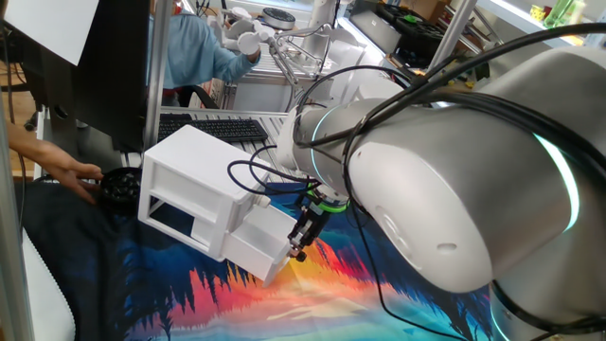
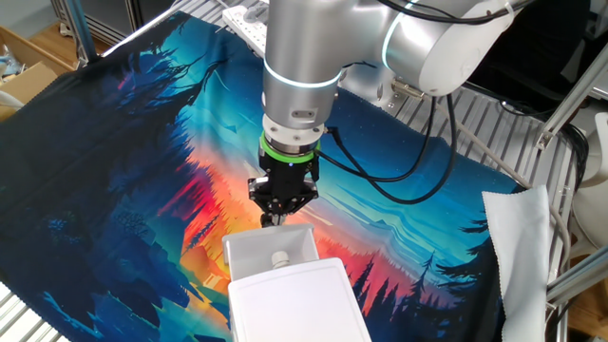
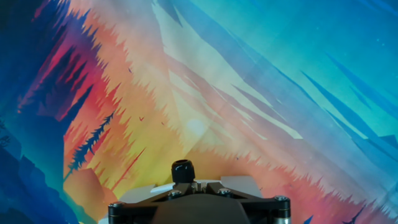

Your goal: Grasp the handle and close the drawer

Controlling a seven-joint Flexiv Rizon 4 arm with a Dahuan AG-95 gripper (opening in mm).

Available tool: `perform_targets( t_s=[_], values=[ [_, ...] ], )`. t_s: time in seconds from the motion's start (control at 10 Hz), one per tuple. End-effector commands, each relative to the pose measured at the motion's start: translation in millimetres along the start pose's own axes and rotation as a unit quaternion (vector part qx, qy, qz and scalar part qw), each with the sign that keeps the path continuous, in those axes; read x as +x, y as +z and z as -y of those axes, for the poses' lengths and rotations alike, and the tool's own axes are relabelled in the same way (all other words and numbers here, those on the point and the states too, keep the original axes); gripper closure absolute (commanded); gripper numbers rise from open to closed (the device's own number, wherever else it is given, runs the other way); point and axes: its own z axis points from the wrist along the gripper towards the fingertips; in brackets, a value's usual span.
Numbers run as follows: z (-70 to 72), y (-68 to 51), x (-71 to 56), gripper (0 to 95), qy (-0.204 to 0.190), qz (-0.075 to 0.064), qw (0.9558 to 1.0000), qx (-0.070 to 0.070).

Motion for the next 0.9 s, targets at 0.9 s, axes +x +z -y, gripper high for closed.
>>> perform_targets(
  t_s=[0.9],
  values=[
    [2.4, -5.4, 5.2, 95.0, 0.007, -0.002, 1.0000, 0.002]
  ],
)
